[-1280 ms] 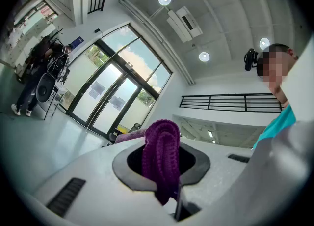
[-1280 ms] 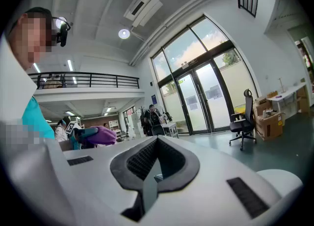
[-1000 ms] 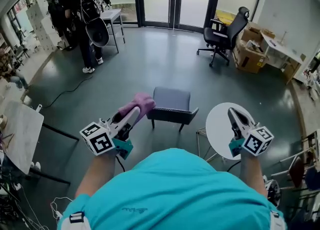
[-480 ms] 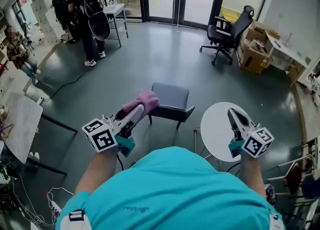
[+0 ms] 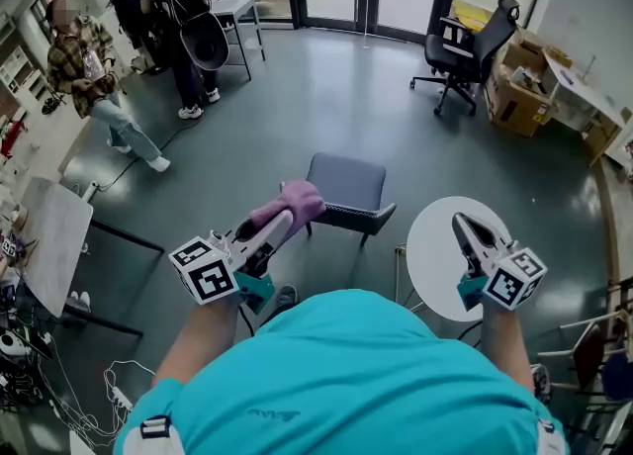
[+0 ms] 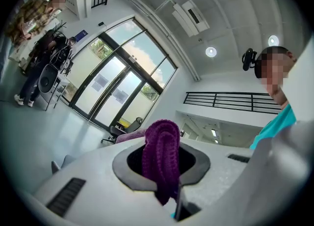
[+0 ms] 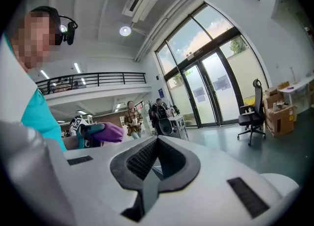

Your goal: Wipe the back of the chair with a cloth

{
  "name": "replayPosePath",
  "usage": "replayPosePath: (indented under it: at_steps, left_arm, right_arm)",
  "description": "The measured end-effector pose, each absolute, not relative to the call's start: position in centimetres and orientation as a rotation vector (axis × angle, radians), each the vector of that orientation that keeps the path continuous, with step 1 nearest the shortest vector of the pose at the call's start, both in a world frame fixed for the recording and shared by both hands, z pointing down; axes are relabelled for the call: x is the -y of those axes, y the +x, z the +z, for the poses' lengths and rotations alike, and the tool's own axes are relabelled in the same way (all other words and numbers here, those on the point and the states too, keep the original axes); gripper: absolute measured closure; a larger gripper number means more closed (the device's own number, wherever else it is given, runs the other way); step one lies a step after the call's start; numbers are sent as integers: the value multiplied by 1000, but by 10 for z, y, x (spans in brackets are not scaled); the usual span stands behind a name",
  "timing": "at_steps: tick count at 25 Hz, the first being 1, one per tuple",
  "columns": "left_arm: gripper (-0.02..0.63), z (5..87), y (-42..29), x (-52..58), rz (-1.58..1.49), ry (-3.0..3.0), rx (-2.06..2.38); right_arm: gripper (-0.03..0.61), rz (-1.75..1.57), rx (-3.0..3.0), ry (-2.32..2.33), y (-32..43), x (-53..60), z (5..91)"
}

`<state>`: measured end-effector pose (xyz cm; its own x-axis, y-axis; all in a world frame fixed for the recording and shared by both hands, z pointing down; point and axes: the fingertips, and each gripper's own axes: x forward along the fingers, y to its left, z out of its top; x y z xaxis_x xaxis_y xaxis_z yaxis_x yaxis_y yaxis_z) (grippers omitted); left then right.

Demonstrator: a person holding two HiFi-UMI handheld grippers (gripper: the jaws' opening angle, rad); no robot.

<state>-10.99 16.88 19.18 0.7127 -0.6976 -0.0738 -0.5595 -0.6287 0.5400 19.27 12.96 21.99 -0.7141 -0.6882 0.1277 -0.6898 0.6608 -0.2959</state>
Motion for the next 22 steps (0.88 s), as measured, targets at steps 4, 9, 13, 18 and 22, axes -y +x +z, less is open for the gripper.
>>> replayPosePath:
  at_steps: [4, 9, 13, 18, 22]
  left_arm:
    - [555, 201, -139, -136, -397, 2417, 929]
    - [555, 205, -194, -68, -419, 2440, 846]
    - [555, 199, -242, -4, -396, 2474, 754]
    - [555, 197, -277, 63, -321, 2513, 687]
    - [554, 213, -270, 99, -299, 2493, 674]
  right_arm:
    - [586, 515, 2830, 1184, 161, -104, 227]
    - [586, 466, 2801, 1229, 101, -54, 218]
    - [586, 449, 2774, 1302, 47, -7, 205]
    - [586, 481, 2737, 1356, 4, 43, 199]
    - [586, 513, 2692, 1372, 11, 68, 212]
